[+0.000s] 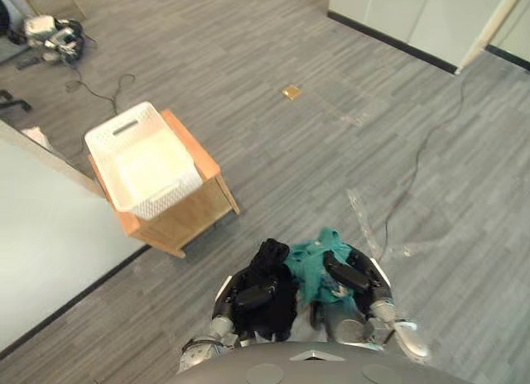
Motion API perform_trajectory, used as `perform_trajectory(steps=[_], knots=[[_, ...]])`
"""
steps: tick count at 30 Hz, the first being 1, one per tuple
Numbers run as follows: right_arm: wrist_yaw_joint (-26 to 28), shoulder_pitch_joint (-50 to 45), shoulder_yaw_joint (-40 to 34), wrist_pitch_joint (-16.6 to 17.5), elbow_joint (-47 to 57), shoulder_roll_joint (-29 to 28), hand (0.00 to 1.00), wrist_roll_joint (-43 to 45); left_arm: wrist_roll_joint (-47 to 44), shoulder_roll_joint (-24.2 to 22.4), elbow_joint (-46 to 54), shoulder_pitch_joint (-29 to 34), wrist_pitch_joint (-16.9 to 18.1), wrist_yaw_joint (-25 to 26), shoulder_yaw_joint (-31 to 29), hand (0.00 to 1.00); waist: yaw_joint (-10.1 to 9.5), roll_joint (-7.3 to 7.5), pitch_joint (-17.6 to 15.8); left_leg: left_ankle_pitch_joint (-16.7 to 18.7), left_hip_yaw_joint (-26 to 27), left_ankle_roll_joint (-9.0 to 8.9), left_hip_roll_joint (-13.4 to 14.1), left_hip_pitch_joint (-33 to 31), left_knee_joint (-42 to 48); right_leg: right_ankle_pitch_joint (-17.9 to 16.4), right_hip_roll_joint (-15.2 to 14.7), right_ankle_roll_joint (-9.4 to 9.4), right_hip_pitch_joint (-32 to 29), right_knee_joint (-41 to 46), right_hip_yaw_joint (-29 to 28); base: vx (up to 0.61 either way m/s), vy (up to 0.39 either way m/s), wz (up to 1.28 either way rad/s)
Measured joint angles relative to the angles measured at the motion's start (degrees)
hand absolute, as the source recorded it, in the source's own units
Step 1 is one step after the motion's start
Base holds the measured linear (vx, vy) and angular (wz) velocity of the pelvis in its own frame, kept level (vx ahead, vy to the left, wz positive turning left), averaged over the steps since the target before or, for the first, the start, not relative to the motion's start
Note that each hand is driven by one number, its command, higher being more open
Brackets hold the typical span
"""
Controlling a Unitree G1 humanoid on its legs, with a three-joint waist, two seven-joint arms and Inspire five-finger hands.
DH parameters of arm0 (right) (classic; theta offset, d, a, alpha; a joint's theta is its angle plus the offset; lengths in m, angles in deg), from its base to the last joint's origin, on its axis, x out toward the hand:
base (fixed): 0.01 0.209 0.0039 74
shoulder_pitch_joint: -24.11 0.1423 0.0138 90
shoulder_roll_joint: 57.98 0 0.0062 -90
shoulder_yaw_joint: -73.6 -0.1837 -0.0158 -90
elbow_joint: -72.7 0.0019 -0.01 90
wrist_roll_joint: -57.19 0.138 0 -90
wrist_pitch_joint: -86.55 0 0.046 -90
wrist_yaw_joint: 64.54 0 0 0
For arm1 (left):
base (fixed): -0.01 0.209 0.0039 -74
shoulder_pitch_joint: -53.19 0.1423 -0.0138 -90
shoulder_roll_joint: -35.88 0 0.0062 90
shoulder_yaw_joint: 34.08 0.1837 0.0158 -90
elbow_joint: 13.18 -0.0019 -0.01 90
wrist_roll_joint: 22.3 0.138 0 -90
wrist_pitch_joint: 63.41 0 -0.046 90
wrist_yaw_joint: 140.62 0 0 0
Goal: Tidy up the quilt and then pick up the clothes from the bed and put them into the laundry hamper
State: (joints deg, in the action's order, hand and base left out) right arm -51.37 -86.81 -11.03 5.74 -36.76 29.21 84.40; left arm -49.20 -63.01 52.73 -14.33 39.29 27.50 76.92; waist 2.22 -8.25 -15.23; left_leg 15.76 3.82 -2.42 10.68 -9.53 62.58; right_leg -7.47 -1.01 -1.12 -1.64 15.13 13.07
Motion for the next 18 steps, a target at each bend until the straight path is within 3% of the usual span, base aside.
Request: perform_trajectory(steps=[2, 3, 4, 5, 6, 7, 8, 9, 11, 12, 13, 14, 16, 18], knots=[[0.89, 0.50, -0.20, -0.01, 0.09, 0.42, 0.00, 0.02, -0.29, -0.13, 0.66, 0.17, 1.19, -0.96, -0.02, 0.00, -1.19, 0.63, 0.14, 1.24, 6.54, -0.26, -2.33, -3.94, -9.72, -0.80, 0.08, -0.20, 5.53, -4.84, 1.21, 0.58, -0.092, 0.32], [1.61, 1.05, -0.18, 0.00, 0.43, 0.49, 0.00, 0.04, -0.52, -0.27, 1.24, 0.44, 1.24, -1.15, -0.10, 0.00, -1.50, 1.13, 0.32, 1.02, 12.85, -0.16, -3.49, -5.14, -21.19, -1.25, 0.13, 0.64, 8.51, -7.82, 2.47, 0.44, -0.044, 0.54], [1.62, 1.24, -0.18, 0.00, 1.10, 0.56, 0.00, 0.05, -0.52, -0.58, 1.53, 0.51, 1.26, -1.25, -0.07, 0.00, -1.74, 1.40, 0.40, -0.69, 17.24, 0.39, -5.13, -5.95, -32.29, -1.82, 0.43, 1.74, 11.22, -9.79, 3.83, 0.57, -0.034, 0.58], [1.63, 1.29, -0.17, 0.00, 1.40, 0.60, 0.00, 0.06, -0.52, -0.72, 1.72, 0.54, 1.25, -1.25, -0.05, 0.00, -1.99, 1.38, 0.42, -2.16, 18.37, 0.38, -5.90, -6.09, -37.23, -2.24, 0.79, 2.22, 12.59, -10.65, 4.39, 0.69, -0.012, 0.46], [1.67, 1.66, -0.05, 0.01, 1.28, 0.61, 0.00, 0.03, -0.54, -0.84, 2.16, 0.57, 1.28, -1.24, -0.05, 0.00, -3.27, 1.86, 0.50, -7.13, 19.67, 2.25, -7.18, -5.87, -41.70, -3.20, 1.18, 3.25, 15.17, -12.52, 4.75, 0.70, 0.030, 0.11], [1.67, 1.56, 0.97, 0.01, 0.83, 0.41, 0.00, 0.04, -0.54, -0.85, 1.96, 0.64, 1.21, -1.21, -0.04, 0.00, -4.47, 3.45, 2.32, -9.69, 20.72, 4.19, -7.68, -6.01, -41.10, -5.31, 0.03, 4.19, 15.45, -11.98, 4.69, 0.60, 0.049, 0.07], [1.68, 1.61, 1.42, 0.03, 0.69, 0.31, 0.00, 0.05, -0.50, -0.92, 1.36, 0.47, 1.16, -1.28, -0.19, 0.00, -4.58, 4.19, 2.95, -8.87, 20.99, 5.48, -8.03, -6.19, -40.31, -6.11, -0.58, 4.99, 15.38, -10.83, 4.69, 0.64, 0.077, 0.07], [1.61, 2.75, 2.00, 0.02, -0.38, 0.31, 0.00, 0.07, -0.45, -2.02, -0.27, -0.04, 1.07, -1.49, -0.70, 0.00, -4.23, 4.27, 3.70, -7.00, 20.25, 10.69, -8.04, -5.59, -39.63, -7.01, -1.35, 6.41, 13.18, -4.30, 4.66, 0.67, 0.119, 0.21], [1.46, 4.52, 2.24, -0.04, -2.38, -1.19, 0.00, 0.16, -0.48, -1.70, -0.34, 0.11, 0.77, -2.37, -1.40, 0.00, -3.63, 4.86, 3.79, -5.64, 20.06, 10.31, -8.89, -1.03, -42.87, -5.07, -4.70, 7.77, 4.80, 17.73, 4.64, 0.64, 0.125, 0.12], [1.66, 4.09, 2.23, -0.01, -2.54, -2.43, 0.00, 0.15, -0.45, -0.58, -0.18, -0.13, 0.62, -2.72, -1.39, 0.00, -3.06, 6.45, 3.17, -4.74, 18.94, 9.68, -10.31, 3.97, -46.05, -1.78, -8.07, 6.70, -1.05, 33.27, 4.09, 0.64, 0.056, 0.30], [2.06, 3.45, 2.26, -0.02, -3.17, -2.96, 0.00, 0.14, -0.44, 0.62, -0.22, -0.54, 0.01, -2.73, -1.12, 0.00, -2.17, 6.87, 2.95, -4.07, 17.21, 9.16, -10.61, 7.29, -47.43, -3.21, -8.91, 4.48, -3.08, 38.32, 4.02, 0.77, 0.011, 0.79], [3.13, 2.18, 1.93, 0.28, -4.21, -3.18, 0.00, 0.29, -0.47, 1.93, -0.13, -1.15, -0.92, -2.73, -0.98, 0.00, -0.76, 6.85, 2.99, -3.58, 13.96, 8.63, -10.48, 11.49, -49.31, -4.82, -8.58, 3.11, -5.26, 39.62, 3.98, 0.64, -0.039, 1.11], [6.48, -1.43, 0.77, 3.63, -4.57, -3.30, 0.00, 1.26, -0.68, 3.66, -0.02, -3.08, -1.82, -2.72, -0.56, 0.00, 1.51, 6.38, 3.01, -3.21, 7.41, 8.01, -9.50, 16.41, -51.72, -5.62, -7.67, 2.23, -9.54, 33.54, 2.95, 0.61, -0.119, 1.52], [7.46, -3.19, 0.52, 6.13, -2.22, -3.75, 0.00, 1.61, -2.36, 4.22, 0.03, -4.31, -1.83, -2.58, -0.32, 0.00, 2.69, 6.06, 2.83, -2.44, 3.02, 7.44, -8.62, 18.17, -52.16, -5.25, -7.41, 2.78, -13.31, 24.93, 0.43, 0.61, -0.207, 1.24]])
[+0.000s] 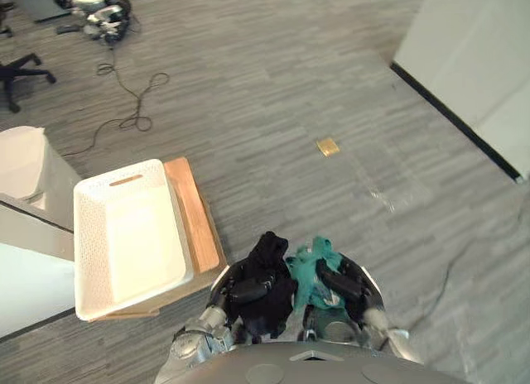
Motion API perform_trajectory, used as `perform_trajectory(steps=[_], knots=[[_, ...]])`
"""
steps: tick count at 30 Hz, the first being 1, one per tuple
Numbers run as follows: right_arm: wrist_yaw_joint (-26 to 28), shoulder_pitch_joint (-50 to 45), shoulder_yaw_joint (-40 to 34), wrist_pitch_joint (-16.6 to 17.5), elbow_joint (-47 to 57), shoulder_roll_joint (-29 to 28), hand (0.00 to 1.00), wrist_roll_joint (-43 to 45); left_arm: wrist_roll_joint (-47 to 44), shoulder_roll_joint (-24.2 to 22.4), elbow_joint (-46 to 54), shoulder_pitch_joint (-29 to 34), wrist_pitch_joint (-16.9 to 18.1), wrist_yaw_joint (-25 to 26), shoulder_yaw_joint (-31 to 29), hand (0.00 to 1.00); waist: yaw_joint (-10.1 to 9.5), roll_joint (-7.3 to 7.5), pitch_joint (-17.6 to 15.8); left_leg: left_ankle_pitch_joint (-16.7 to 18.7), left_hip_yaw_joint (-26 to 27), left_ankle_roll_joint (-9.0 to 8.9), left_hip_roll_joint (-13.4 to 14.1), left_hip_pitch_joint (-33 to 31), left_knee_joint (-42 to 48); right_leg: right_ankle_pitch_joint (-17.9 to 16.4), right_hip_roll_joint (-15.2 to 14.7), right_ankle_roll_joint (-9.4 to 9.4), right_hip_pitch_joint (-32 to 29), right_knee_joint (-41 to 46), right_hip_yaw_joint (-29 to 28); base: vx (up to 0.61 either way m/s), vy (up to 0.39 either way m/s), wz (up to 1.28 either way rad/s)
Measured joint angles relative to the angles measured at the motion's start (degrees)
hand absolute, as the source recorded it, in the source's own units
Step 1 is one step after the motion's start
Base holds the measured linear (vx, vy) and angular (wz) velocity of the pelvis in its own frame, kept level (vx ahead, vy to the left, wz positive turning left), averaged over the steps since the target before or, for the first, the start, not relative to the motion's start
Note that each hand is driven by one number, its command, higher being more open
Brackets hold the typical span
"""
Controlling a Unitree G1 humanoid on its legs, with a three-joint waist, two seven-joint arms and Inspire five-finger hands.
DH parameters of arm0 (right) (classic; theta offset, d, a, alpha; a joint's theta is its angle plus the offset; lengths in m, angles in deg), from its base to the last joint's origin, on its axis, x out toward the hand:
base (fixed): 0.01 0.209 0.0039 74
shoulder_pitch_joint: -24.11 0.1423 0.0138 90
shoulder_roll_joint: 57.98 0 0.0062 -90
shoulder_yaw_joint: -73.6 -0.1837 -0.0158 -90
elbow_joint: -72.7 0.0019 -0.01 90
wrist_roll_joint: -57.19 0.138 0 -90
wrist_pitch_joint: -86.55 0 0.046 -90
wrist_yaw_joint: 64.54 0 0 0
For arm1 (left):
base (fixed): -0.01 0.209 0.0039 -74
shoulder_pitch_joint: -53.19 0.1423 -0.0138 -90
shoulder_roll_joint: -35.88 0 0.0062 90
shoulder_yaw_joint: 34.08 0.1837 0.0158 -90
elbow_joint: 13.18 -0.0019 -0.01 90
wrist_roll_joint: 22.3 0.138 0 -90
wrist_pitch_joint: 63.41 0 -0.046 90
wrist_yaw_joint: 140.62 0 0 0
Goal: Tidy up the quilt and then pick up the clothes from the bed and put them into the laundry hamper
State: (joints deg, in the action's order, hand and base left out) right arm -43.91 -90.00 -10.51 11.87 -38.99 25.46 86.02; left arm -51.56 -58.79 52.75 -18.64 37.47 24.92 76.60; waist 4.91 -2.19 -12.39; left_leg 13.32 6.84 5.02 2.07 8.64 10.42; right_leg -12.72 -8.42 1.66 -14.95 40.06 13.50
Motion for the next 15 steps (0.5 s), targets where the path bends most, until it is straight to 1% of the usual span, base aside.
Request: perform_trajectory(steps=[1, 2, 3, 4, 5, 6, 7, 8, 9, 10, 11, 12, 13, 14, 15], knots=[[0.21, -1.45, 0.09, 0.59, 1.72, -0.03, 0.00, 0.95, -0.28, 0.00, 0.02, -0.77, -0.01, 0.15, 0.37, 0.00, 0.73, -0.13, 0.18, 1.27, -2.82, -1.06, 1.14, 0.67, 0.34, 1.10, 0.69, 1.28, -1.25, -6.74, -2.04, 0.61, -0.312, 1.44], [0.07, -3.68, 0.47, 0.73, 4.94, -0.38, 0.00, 0.94, -0.28, 0.01, 0.54, -1.39, -0.03, 0.24, 1.13, 0.00, 1.26, -0.35, 0.38, 3.16, -6.25, -3.03, 2.14, 1.20, 0.97, 3.35, 0.57, 4.12, -1.96, -17.29, -5.62, 0.61, -0.344, 1.64], [0.02, -5.89, 1.36, 0.72, 7.61, -0.46, 0.00, 0.93, -0.25, 0.11, 1.83, -1.08, -0.07, 0.24, 1.66, 0.00, 1.35, 0.82, 0.94, 5.42, -7.87, -5.63, 2.62, 1.66, 2.05, 6.29, 0.15, 4.80, -1.69, -24.14, -9.47, 0.61, -0.398, 1.72], [0.08, -9.11, 3.10, 0.79, 10.74, -0.96, 0.00, 0.91, -0.21, 0.98, 4.41, 0.56, -0.06, 0.22, 2.32, 0.00, 1.20, 2.13, 1.66, 9.48, -9.76, -8.88, 2.96, 2.58, 4.13, 13.18, -0.73, 6.64, -1.23, -26.55, -12.16, 0.62, -0.442, 1.35], [0.19, -9.58, 3.55, 1.41, 10.98, -0.67, 0.00, 0.80, -0.15, -0.66, 3.50, 0.91, -0.32, 1.26, 3.03, 0.00, 0.07, -0.32, 1.59, 11.37, -10.97, -9.76, 6.12, 3.65, 6.54, 14.13, 1.17, 5.12, -1.14, -20.79, -10.91, 0.72, -0.485, 0.95], [0.45, -9.34, 3.68, 1.96, 11.05, -0.10, 0.00, 0.80, -0.16, -1.31, 3.81, 1.08, -0.60, 2.10, 3.42, 0.00, -0.33, -0.83, 1.91, 10.99, -10.73, -9.63, 7.30, 3.59, 7.38, 12.14, 1.67, 4.36, -1.21, -18.53, -10.11, 0.68, -0.458, 0.75], [1.28, -8.57, 3.68, 2.78, 11.06, 0.15, 0.00, 0.77, -0.22, -1.73, 4.93, 2.71, -0.60, 2.64, 3.88, 0.00, -0.58, -1.84, 2.55, 9.19, -10.57, -8.39, 8.26, 3.57, 9.12, 7.45, 1.15, 3.49, -1.60, -13.07, -8.04, 0.52, -0.348, 0.64], [1.44, -8.59, 3.82, 3.40, 11.05, 0.24, 0.00, 0.67, -0.31, -1.99, 5.19, 3.14, -0.60, 2.85, 3.99, 0.00, -0.64, -1.64, 2.49, 8.50, -10.68, -8.19, 8.76, 3.49, 10.36, 5.36, 1.06, 3.11, -1.17, -11.46, -6.55, 0.49, -0.343, 0.98], [1.53, -8.43, 4.39, 4.37, 10.85, 1.10, 0.00, 0.67, -1.37, -3.15, 5.41, 3.94, -0.60, 3.44, 3.61, 0.00, -0.89, -2.75, 2.82, 7.30, -10.68, -7.82, 10.77, 0.73, 16.53, 2.64, 1.25, 2.42, 0.98, -11.10, -3.91, 0.44, -0.311, 1.02], [1.63, -7.62, 5.11, 4.47, 10.85, 2.08, 0.00, 0.60, -2.59, -4.28, 5.88, 4.60, -0.60, 3.67, 2.15, 0.00, -1.78, -3.37, 2.18, 3.00, -10.69, -7.91, 12.49, -5.43, 28.85, 1.29, 1.76, 1.48, 4.42, -12.57, -1.29, 0.41, -0.286, 1.04], [1.77, -7.12, 5.41, 4.67, 10.70, 2.71, 0.00, 0.44, -3.13, -4.77, 5.97, 4.89, -0.58, 3.66, 1.46, 0.00, -2.30, -3.65, 1.61, 1.43, -10.64, -8.19, 13.31, -8.64, 35.24, 1.04, 1.98, 1.33, 6.93, -14.25, 0.30, 0.34, -0.245, 1.10], [1.93, -6.27, 5.61, 5.21, 9.29, 3.66, 0.00, -1.27, -4.48, -4.76, 5.95, 5.02, -0.60, 3.65, 0.81, 0.00, -3.29, -3.75, 0.90, 1.83, -8.79, -8.17, 14.09, -13.84, 43.97, 0.98, 2.22, 1.21, 12.91, -18.55, 3.82, 0.31, -0.197, 1.22], [2.06, -5.09, 5.92, 5.45, 7.02, 4.20, 0.00, -1.74, -4.48, -4.37, 5.97, 5.92, -0.60, 3.21, -0.22, 0.00, -4.35, -3.02, 0.84, 2.91, -3.39, -7.78, 14.04, -17.09, 45.41, 1.33, 1.75, 1.47, 18.69, -23.44, 7.93, 0.31, -0.168, 1.24], [2.06, -4.50, 5.92, 5.63, 5.92, 4.23, 0.00, -1.82, -4.50, -4.25, 5.98, 6.35, -0.60, 2.65, -0.95, 0.00, -4.89, -2.61, 1.00, 3.34, 0.33, -7.62, 13.81, -18.09, 43.90, 1.60, 1.46, 1.73, 20.89, -25.33, 10.17, 0.33, -0.132, 1.30], [1.89, -3.18, 5.78, 6.41, 3.83, 4.22, 0.00, -2.10, -4.79, -4.18, 6.01, 6.87, -0.59, 1.92, -2.12, 0.00, -5.73, -2.10, 1.34, 3.38, 9.33, -7.53, 12.99, -19.37, 37.65, 2.18, 1.21, 2.16, 24.36, -28.47, 13.94, 0.34, -0.093, 1.48]])
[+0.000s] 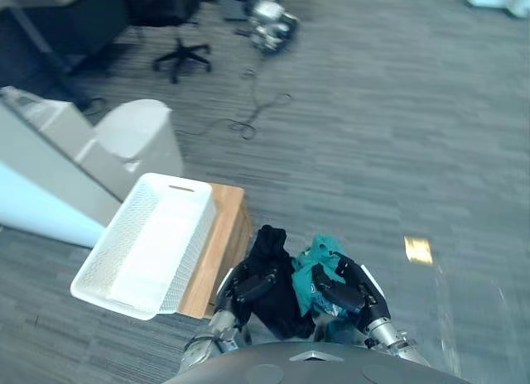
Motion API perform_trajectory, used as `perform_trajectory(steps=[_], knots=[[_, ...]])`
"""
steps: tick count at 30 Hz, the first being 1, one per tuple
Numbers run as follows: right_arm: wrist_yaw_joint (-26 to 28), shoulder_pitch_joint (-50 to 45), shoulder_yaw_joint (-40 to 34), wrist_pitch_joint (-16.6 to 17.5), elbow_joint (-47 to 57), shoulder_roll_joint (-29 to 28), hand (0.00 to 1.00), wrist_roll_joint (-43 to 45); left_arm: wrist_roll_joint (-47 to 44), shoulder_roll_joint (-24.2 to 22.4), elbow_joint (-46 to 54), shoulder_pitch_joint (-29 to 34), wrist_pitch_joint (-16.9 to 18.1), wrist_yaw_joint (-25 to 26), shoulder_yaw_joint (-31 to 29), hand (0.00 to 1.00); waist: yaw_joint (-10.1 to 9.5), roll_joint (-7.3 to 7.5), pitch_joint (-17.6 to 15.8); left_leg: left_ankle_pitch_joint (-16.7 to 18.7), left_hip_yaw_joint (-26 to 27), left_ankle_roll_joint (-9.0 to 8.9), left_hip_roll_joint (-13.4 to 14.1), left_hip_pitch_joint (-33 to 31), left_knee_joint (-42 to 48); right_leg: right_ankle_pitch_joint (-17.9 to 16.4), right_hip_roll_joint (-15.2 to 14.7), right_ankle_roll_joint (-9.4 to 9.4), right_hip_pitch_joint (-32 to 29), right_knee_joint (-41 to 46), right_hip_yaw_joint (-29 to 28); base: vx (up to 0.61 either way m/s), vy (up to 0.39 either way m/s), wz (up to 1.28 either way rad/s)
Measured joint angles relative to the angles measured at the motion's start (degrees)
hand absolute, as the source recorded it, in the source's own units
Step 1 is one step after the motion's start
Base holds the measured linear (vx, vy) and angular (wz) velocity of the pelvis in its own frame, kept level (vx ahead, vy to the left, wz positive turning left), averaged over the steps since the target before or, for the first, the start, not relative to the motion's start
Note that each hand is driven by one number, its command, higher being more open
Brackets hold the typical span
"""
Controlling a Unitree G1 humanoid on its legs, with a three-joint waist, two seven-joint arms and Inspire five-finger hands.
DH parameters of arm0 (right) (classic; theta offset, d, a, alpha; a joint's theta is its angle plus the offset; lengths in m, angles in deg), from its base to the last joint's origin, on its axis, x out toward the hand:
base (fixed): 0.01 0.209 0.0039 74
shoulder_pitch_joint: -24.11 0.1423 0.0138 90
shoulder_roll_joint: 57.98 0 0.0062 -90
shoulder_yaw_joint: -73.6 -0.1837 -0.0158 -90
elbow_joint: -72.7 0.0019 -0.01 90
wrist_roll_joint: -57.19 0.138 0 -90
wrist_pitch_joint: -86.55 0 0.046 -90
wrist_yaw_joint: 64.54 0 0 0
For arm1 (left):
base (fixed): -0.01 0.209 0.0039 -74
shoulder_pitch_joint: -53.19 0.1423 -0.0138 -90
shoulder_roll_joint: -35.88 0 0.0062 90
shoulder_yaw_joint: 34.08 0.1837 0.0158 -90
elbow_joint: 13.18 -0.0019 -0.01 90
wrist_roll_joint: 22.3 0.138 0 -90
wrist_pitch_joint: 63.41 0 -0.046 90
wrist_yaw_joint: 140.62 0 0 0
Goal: Tidy up the quilt and then pick up the clothes from the bed and put them into the laundry hamper
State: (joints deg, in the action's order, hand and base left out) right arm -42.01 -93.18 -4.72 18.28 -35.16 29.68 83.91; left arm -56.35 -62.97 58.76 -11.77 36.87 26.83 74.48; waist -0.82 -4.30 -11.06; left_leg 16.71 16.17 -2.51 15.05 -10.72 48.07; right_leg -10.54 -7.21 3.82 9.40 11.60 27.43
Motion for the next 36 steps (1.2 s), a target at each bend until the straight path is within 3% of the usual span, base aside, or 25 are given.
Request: perform_trajectory(steps=[1, 2, 3, 4, 5, 6, 7, 8, 9, 11, 12, 13, 14, 15, 16, 17, 19, 23, 26, 29, 30, 32, 34, 36], knots=[[-0.59, 0.99, -0.54, 0.56, -1.24, 0.00, 0.00, -0.72, -0.14, -0.11, 0.00, 0.03, -0.01, -0.29, -0.64, 0.00, -0.24, -0.03, 0.23, -0.51, 10.75, 0.25, -0.98, 0.11, -8.30, 0.05, 0.07, 0.70, 2.70, -2.45, 4.56, 0.35, -0.076, 1.64], [-1.03, 1.42, -0.98, 0.70, -1.72, 0.00, 0.00, -1.19, -0.14, -0.19, 0.00, 0.01, -0.04, -0.42, -0.79, 0.00, -0.10, -0.10, 0.55, -1.03, 16.04, 1.25, -1.71, 0.31, -12.28, -0.22, 0.28, 1.19, 3.69, -3.32, 6.84, 0.37, -0.052, 1.88], [-2.14, 2.10, -1.64, 0.70, -1.99, 0.13, 0.00, -1.70, -0.12, -0.50, -0.02, -0.01, -0.04, -0.71, -0.95, 0.00, -0.34, -0.35, 1.39, -1.11, 22.95, 5.23, -3.57, 0.10, -18.31, -2.03, 0.59, 2.72, 5.23, -3.17, 10.30, 0.41, -0.049, 1.71], [-3.46, 4.00, -1.42, 0.69, -3.23, -0.10, 0.00, -1.76, -0.40, -0.49, -0.51, -0.05, -0.11, -0.69, -1.56, 0.00, -1.43, 1.12, 2.10, -0.77, 23.02, 10.24, -6.25, 0.10, -19.84, -4.03, -0.49, 4.15, 5.75, -1.34, 12.37, 0.64, -0.068, 1.72], [-5.06, 6.83, -0.70, 0.67, -4.08, 0.34, 0.00, -1.76, -1.93, -0.98, -2.05, -0.05, -0.52, -0.59, -2.09, 0.00, -2.85, 2.54, 3.67, -0.75, 20.90, 11.78, -8.84, 0.28, -21.74, -4.09, -2.33, 4.60, 4.42, 3.54, 11.13, 0.76, 0.015, 1.52], [-6.06, 10.68, -0.67, 0.70, -4.01, 0.05, 0.00, -1.75, -2.04, -1.24, -2.10, 0.32, -0.66, -0.49, -2.98, 0.00, -2.97, 2.29, 4.16, -0.76, 17.30, 12.15, -10.97, 1.24, -23.80, -3.45, -5.63, 3.87, -0.28, 17.79, 5.87, 0.58, 0.039, 1.34], [-6.39, 12.16, -0.57, 0.72, -4.01, -0.19, 0.00, -1.78, -2.04, -0.97, -2.04, 0.29, -0.71, -0.30, -3.08, 0.00, -2.70, 2.73, 4.06, -1.00, 15.18, 11.78, -12.11, 1.97, -25.01, -1.91, -6.81, 3.05, -3.19, 24.79, 3.02, 0.47, 0.053, 1.77], [-6.80, 14.48, 0.17, 0.89, -3.94, -0.34, 0.00, -1.78, -2.07, -0.14, -2.02, -0.10, -0.76, 0.30, -2.75, 0.00, -1.80, 3.35, 3.93, -1.63, 10.32, 10.95, -13.81, 4.76, -27.59, -5.55, -6.70, 0.63, -5.80, 32.59, -0.93, 0.53, -0.097, 1.99], [-7.30, 15.46, 1.16, 1.22, -3.15, -0.54, 0.00, -1.81, -2.20, 0.58, -2.04, -0.01, -0.78, 0.74, -2.65, 0.00, -1.91, 2.93, 4.06, -2.27, 5.29, 9.88, -14.36, 8.81, -30.64, -8.67, -4.60, -1.69, -6.85, 33.48, -2.87, 0.62, -0.134, 2.12], [-9.72, 14.77, 2.25, 2.79, 0.09, -0.37, 0.00, -2.82, -2.38, 1.47, -2.02, -0.17, -0.60, 0.40, -2.53, 0.00, -1.16, 1.20, 4.54, -3.45, -2.70, 8.16, -13.60, 12.03, -34.00, -10.45, -0.19, -4.40, -10.25, 29.83, -7.50, 0.53, -0.228, 2.51], [-13.21, 14.01, 2.71, 4.47, 4.96, -0.63, 0.00, -4.12, -2.46, 2.42, -2.07, -1.20, -0.36, -0.30, -2.65, 0.00, 0.42, 1.02, 4.58, -4.63, -11.57, 6.59, -13.03, 13.12, -35.77, -10.11, 3.84, -3.80, -15.57, 25.39, -16.67, 0.42, -0.275, 3.06], [-14.59, 13.75, 2.81, 5.16, 7.17, -0.72, 0.00, -4.60, -2.45, 2.82, -2.12, -1.66, -0.37, -0.63, -2.62, 0.00, 0.87, 1.39, 4.59, -4.96, -14.89, 6.03, -13.10, 13.07, -36.11, -9.29, 4.73, -2.42, -17.63, 23.15, -21.59, 0.41, -0.332, 3.15], [-17.65, 13.46, 2.78, 5.95, 10.83, -0.84, 0.00, -6.42, -2.17, 3.52, -2.27, -2.22, -0.46, -1.31, -2.61, 0.00, 1.17, 3.02, 4.82, -5.17, -19.18, 4.78, -13.84, 12.81, -36.07, -6.87, 4.75, 1.06, -19.10, 16.97, -29.30, 0.43, -0.369, 2.50], [-21.02, 13.36, 2.33, 6.78, 15.45, -2.31, 0.00, -8.28, -2.01, 5.60, -1.26, -1.85, -0.49, -2.23, -2.55, 0.00, 0.67, 6.75, 4.82, -4.03, -22.97, 2.33, -16.63, 12.23, -34.71, 4.44, 1.71, 5.06, -19.32, 4.97, -37.43, 0.51, -0.527, 2.54], [-24.20, 14.65, 1.51, 8.31, 16.88, -3.02, 0.00, -10.92, -2.02, 6.48, -2.59, -1.44, -1.16, -1.93, -2.71, 0.00, -0.35, 7.40, 4.63, -2.78, -25.32, 0.60, -16.43, 12.04, -32.80, 3.43, 0.95, 6.32, -17.46, 6.36, -38.77, 0.39, -0.446, 1.80], [-25.37, 15.41, 0.92, 8.33, 17.21, -2.42, 0.00, -11.80, -1.96, 5.74, -2.91, -1.18, -2.00, -1.38, -2.67, 0.00, -0.63, 6.50, 4.83, -3.11, -24.24, 0.05, -14.92, 11.67, -32.34, 4.02, 1.59, 5.81, -16.27, 4.99, -36.87, 0.31, -0.377, 1.29], [-30.37, 15.60, -3.29, 8.30, 23.64, -1.10, 0.00, -14.73, -1.25, 3.73, -2.68, 2.01, -1.76, -2.54, -1.87, 0.00, -0.15, 3.10, 5.40, -3.81, -17.11, -0.89, -9.88, 10.98, -34.41, 5.67, 2.64, 3.70, -11.42, -1.91, -28.96, 0.21, -0.223, 1.25], [-35.43, 15.03, -13.34, 5.25, 33.74, 0.01, 0.00, -15.19, 1.09, 1.19, -2.73, 2.02, -1.90, -6.49, -1.04, 0.00, 0.44, 2.41, 5.30, -6.60, -1.02, -1.32, -5.93, 11.71, -37.16, 5.72, 2.06, 3.14, -9.81, -2.78, -22.64, 0.10, -0.105, 0.91], [-35.14, 16.22, -18.47, 2.24, 41.63, 1.46, 0.00, -15.06, 5.69, 1.24, -2.68, 2.03, -1.91, -10.32, 0.92, 0.00, 1.37, 2.99, 5.32, -5.46, 1.46, -1.49, -6.63, 10.97, -35.27, 5.31, 1.00, 2.57, -8.17, -3.02, -22.00, 0.02, 0.061, 0.36], [-33.37, 17.35, -19.59, 0.29, 44.70, 2.33, 0.00, -15.07, 7.16, 1.74, -2.66, 1.81, -1.92, -11.68, 1.29, 0.00, 3.03, 4.78, 6.58, -8.79, 0.45, -1.09, -9.76, 12.08, -41.93, 5.43, -0.92, 2.74, -8.30, -4.42, -21.87, -0.01, 0.093, 0.33], [-32.43, 18.20, -20.77, -2.00, 46.15, 2.75, 0.00, -15.05, 7.57, 1.87, -2.64, 1.38, -2.17, -12.64, 1.32, 0.00, 3.33, 5.23, 6.75, -11.62, -0.17, -0.59, -11.40, 13.94, -47.35, 5.96, -2.05, 3.49, -8.31, -4.74, -21.46, 0.01, 0.127, 0.35], [-31.69, 19.26, -21.37, -5.33, 46.10, 3.82, 0.00, -15.03, 7.56, 1.91, -2.51, 1.24, -2.86, -13.46, 1.23, 0.00, 3.40, 5.37, 7.10, -13.14, -0.85, -0.31, -12.36, 14.68, -49.70, 6.43, -2.66, 3.96, -8.31, -4.73, -21.45, 0.01, 0.126, 0.26], [-30.41, 20.07, -21.51, -10.83, 44.04, 5.44, 0.00, -14.66, 7.51, 2.37, -2.38, 0.86, -4.03, -14.69, 1.21, 0.00, 2.88, 4.86, 7.46, -15.19, -1.80, 0.16, -12.93, 15.85, -52.97, 8.18, -2.74, 3.72, -8.36, -4.71, -21.46, 0.02, 0.115, 0.23], [-29.84, 21.46, -20.62, -14.00, 40.30, 5.82, 0.00, -14.62, 7.53, 3.05, -2.39, 0.51, -4.28, -15.66, 1.12, 0.00, 2.62, 4.88, 7.45, -15.32, -2.25, 0.34, -13.05, 15.67, -53.07, 9.57, -2.83, 3.70, -8.46, -4.68, -21.55, 0.00, 0.101, 0.16]])
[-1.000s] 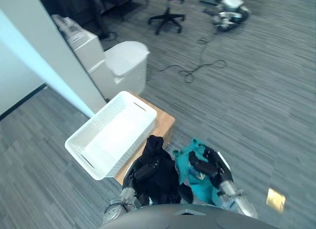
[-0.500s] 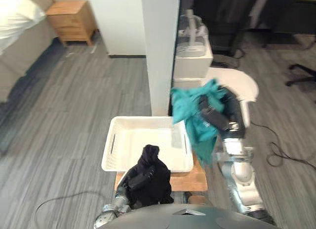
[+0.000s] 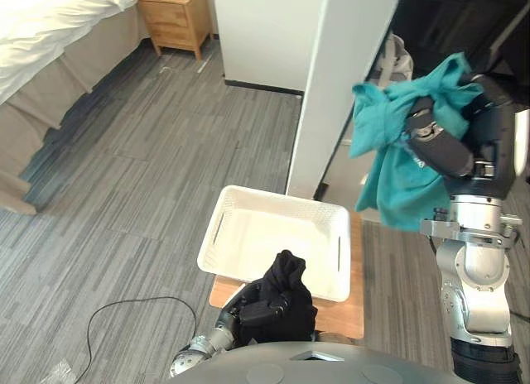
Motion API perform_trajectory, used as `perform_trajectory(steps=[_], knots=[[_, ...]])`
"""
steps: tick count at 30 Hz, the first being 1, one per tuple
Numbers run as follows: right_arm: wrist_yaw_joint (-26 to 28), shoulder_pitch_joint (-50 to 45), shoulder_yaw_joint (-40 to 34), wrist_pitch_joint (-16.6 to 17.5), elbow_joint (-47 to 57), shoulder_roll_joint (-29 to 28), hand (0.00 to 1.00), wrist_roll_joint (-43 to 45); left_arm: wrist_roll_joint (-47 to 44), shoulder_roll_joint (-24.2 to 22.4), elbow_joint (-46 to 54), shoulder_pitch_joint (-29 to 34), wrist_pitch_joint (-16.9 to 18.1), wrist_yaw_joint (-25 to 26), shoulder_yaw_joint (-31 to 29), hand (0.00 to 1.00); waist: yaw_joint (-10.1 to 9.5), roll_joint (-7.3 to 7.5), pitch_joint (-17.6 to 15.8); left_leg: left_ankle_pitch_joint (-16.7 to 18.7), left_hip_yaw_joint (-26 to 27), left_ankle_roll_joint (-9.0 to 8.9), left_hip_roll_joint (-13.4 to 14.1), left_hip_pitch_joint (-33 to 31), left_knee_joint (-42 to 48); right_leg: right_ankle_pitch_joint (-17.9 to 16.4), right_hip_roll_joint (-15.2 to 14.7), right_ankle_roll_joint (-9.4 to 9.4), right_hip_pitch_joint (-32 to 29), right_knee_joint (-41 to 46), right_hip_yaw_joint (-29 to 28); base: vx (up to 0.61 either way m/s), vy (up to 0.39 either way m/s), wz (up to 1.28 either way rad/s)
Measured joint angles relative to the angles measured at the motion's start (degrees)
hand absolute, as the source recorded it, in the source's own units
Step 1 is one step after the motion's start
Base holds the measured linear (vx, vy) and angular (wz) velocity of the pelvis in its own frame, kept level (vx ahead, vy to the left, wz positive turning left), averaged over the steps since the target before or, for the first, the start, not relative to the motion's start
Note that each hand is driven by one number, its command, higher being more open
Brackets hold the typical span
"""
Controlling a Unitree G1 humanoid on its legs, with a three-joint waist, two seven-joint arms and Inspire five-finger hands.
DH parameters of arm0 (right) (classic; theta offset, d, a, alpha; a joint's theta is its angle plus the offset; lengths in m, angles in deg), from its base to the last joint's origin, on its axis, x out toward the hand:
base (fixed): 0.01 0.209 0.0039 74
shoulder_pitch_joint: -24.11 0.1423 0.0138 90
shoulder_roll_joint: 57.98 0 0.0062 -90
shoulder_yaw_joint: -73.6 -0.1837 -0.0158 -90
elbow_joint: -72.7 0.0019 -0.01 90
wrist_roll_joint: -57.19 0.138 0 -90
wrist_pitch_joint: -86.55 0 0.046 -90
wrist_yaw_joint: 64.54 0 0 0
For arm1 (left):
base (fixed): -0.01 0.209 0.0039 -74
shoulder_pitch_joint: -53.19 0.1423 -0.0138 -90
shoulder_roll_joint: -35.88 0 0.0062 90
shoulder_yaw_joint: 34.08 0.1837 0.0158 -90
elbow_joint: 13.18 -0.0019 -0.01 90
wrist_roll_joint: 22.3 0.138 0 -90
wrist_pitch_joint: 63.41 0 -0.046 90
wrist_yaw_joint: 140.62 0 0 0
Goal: Tidy up the quilt and then pick up the clothes from the bed and put them into the laundry hamper
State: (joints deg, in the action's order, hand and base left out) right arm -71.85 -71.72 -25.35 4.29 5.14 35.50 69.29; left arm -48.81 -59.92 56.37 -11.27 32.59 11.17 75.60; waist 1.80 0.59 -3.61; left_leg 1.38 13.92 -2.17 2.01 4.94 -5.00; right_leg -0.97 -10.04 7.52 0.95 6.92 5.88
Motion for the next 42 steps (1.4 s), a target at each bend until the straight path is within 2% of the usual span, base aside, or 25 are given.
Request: perform_trajectory(steps=[3, 5, 9, 10, 11, 14, 18, 20, 24, 26, 28, 33, 37, 40, 42], knots=[[-0.57, 1.31, 2.75, -2.38, -5.70, -0.35, 0.00, -0.07, 0.25, 0.33, -1.20, -1.59, -0.18, -0.07, 0.02, 0.00, 0.03, 0.13, 0.07, -0.14, -0.16, 0.19, -0.47, -0.39, -0.06, 1.79, -0.07, -0.82, -0.47, 0.01, -0.05, -0.02, 0.090, 0.05], [-1.14, 1.40, 5.42, -2.75, -7.36, -2.06, 0.00, -0.31, 0.42, 0.44, -4.01, -3.98, -0.21, 0.51, 0.13, 0.00, 0.20, 0.13, 0.08, -0.30, -0.02, 0.41, -0.46, -0.36, 0.16, 2.73, -0.13, -0.53, -1.17, 1.08, 0.48, -0.02, 0.057, -0.04], [-2.57, 2.43, 12.20, -2.76, -9.29, -4.26, 0.00, -5.30, 0.12, 0.37, -6.22, -9.40, -1.46, 6.44, 1.42, 0.00, 0.36, 0.66, 0.15, -0.40, 1.01, 0.58, -0.75, 1.33, 0.17, 2.93, -0.82, -0.31, -2.65, 5.91, 1.74, -0.04, 0.019, -0.08], [-2.72, 2.66, 13.16, -2.75, -9.61, -4.42, 0.00, -6.23, 0.11, 0.26, -6.15, -10.00, -1.54, 7.31, 1.42, 0.00, 0.21, 0.87, 0.28, -0.40, 1.44, 0.58, -0.84, 1.47, 0.17, 3.13, -0.87, 0.01, -2.60, 5.58, 1.59, -0.06, 0.021, -0.26], [-2.71, 3.26, 14.86, -2.52, -10.77, -4.84, 0.00, -7.56, 0.09, 0.06, -5.87, -11.28, -1.56, 9.17, 1.34, 0.00, 0.18, 1.35, 0.59, -0.40, 2.25, 0.58, -0.92, 1.47, 0.16, 3.74, -0.74, -0.68, -1.87, 3.28, 1.51, -0.07, 0.024, -0.35], [-2.70, 3.85, 17.79, -2.35, -13.71, -6.91, 0.00, -9.73, -0.25, -0.80, -4.45, -13.78, -2.46, 13.38, 0.73, 0.00, 0.08, 2.65, 1.33, -0.40, 4.16, 0.68, -1.48, 1.25, -0.07, 5.80, -0.72, -0.81, 0.40, -4.07, 1.23, -0.08, -0.004, -0.39], [-1.56, 3.61, 19.88, -2.34, -19.18, -8.78, 0.00, -9.56, -1.81, -2.96, -1.14, -17.06, -3.83, 17.58, 0.74, 0.00, 1.63, 2.45, 1.24, -0.35, 5.03, 0.71, -1.34, 1.07, -0.10, 5.73, -0.51, -1.28, 1.08, -6.13, 1.21, -0.08, -0.038, -0.13], [-0.52, 2.54, 21.01, -2.27, -20.77, -9.19, 0.00, -9.55, -2.78, -4.61, -1.08, -18.44, -4.14, 18.80, 1.14, 0.00, 1.67, 2.25, 1.15, -0.46, 5.26, 0.69, -0.92, 1.19, -0.11, 5.25, -0.32, -1.94, 1.10, -6.14, 1.05, -0.03, -0.038, -0.08], [1.54, 1.81, 26.49, -0.47, -21.96, -10.75, 0.00, -11.18, -3.74, -5.97, -1.64, -22.44, -5.81, 21.77, 5.36, 0.00, 2.07, 2.17, 1.09, -1.35, 5.84, -0.39, 0.13, 1.22, -0.15, 4.80, 0.69, -2.57, 1.34, -7.28, 0.82, -0.02, -0.073, -0.09], [2.05, 4.16, 28.96, 0.01, -21.96, -10.82, 0.00, -12.08, -4.93, -6.33, -3.58, -24.92, -6.08, 22.71, 7.74, 0.00, 2.11, 2.25, 1.12, -1.78, 6.15, -0.73, 0.44, 1.34, -0.17, 4.81, 1.02, -2.56, 1.60, -8.08, 0.83, -0.04, -0.077, -0.08], [2.24, 10.33, 31.14, 0.02, -21.98, -10.82, 0.00, -13.87, -5.39, -8.17, -8.31, -28.64, -6.08, 23.66, 9.98, 0.00, 2.28, 2.27, 1.13, -2.35, 6.17, -0.85, 0.82, 1.36, -0.19, 4.80, 1.30, -2.56, 1.66, -8.31, 1.05, -0.05, -0.062, 0.00], [2.48, 23.32, 32.19, 0.16, -21.99, -11.07, 0.00, -13.31, -7.38, -11.26, -15.79, -34.25, -5.90, 25.11, 14.83, 0.00, 3.01, 2.59, 1.31, -3.48, 6.12, -0.63, 1.00, 1.32, -0.21, 4.94, 1.41, -2.35, 2.01, -8.89, 1.61, -0.05, -0.030, 0.04], [3.46, 26.97, 32.83, 0.15, -21.98, -11.65, 0.00, -11.19, -9.74, -12.25, -20.89, -39.35, -5.49, 25.90, 16.41, 0.00, 3.57, 3.55, 1.81, -3.78, 6.22, -0.61, 1.04, 1.31, -0.22, 5.07, 1.46, -2.17, 1.95, -8.92, 1.49, -0.02, -0.002, 0.00], [4.46, 27.56, 33.66, -0.07, -21.99, -11.75, 0.00, -11.16, -9.76, -12.59, -23.34, -42.73, -3.76, 27.36, 16.22, 0.00, 4.39, 4.03, 2.02, -3.90, 6.46, -0.58, 1.04, 1.23, -0.22, 5.09, 1.49, -2.15, 1.83, -8.92, 1.42, 0.00, 0.000, 0.00], [5.44, 28.10, 34.43, -1.37, -22.04, -11.99, 0.00, -11.17, -9.77, -12.68, -24.83, -45.11, -3.03, 28.27, 15.48, 0.00, 4.83, 4.17, 2.11, -3.95, 6.81, -0.58, 1.11, 1.15, -0.22, 5.09, 1.59, -2.18, 1.51, -8.91, 1.00, -0.01, 0.001, -0.10]])
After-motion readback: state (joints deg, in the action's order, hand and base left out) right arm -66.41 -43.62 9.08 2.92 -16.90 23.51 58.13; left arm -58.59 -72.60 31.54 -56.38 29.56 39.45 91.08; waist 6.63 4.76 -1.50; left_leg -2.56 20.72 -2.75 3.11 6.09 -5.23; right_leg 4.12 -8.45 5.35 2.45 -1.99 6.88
